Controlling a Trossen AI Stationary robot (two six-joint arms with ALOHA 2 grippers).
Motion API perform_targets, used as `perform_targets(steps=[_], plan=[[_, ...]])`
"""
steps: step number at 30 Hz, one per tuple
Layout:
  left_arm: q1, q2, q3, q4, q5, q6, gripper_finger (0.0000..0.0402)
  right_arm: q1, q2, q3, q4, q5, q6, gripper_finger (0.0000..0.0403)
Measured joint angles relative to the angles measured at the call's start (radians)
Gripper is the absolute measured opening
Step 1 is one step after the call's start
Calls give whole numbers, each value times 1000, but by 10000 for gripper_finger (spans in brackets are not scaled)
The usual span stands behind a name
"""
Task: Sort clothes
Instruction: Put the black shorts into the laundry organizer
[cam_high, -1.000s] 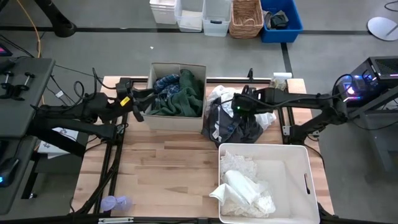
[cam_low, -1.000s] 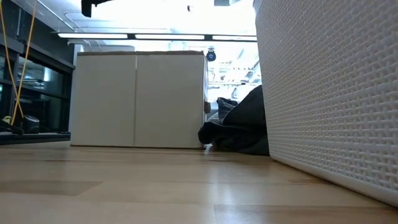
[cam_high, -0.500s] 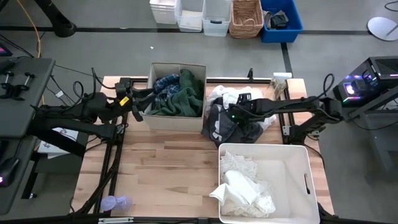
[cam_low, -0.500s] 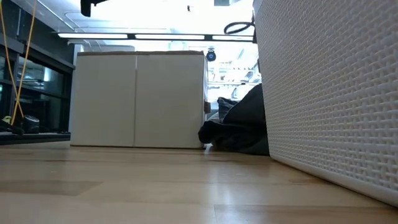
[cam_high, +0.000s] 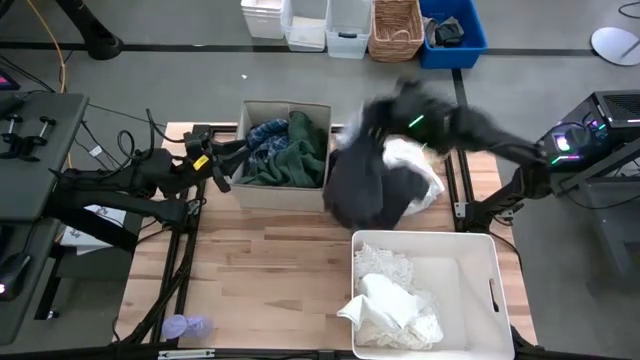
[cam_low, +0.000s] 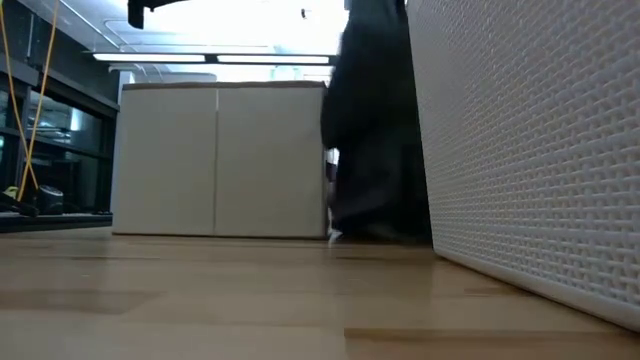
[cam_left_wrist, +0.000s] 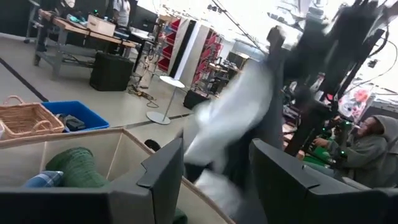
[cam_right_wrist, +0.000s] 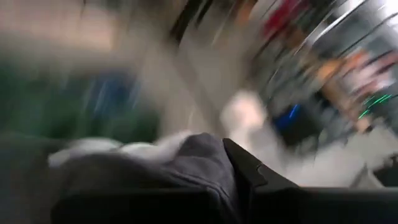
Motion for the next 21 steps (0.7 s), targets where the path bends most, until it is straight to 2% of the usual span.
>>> perform_targets(steps=[3,6,9,13,18,21], plan=[[0,0,0,0,-14,0,172,-34,1,196,189,-60,-41,2],[0,0,0,1,-33,9,172,-91,3,309,396,-207,10,2],[0,0,0,2,-71,9,172,-149,18,343,590,-368,133,1],[0,0,0,21,-137,11,172,-200,105,346,886,-517,332,1],[0,-2,0,94,-158,17,172,-225,292,344,1172,-606,589,1],[0,-8,0,211,-147,61,172,-235,422,363,1435,-641,749,1]])
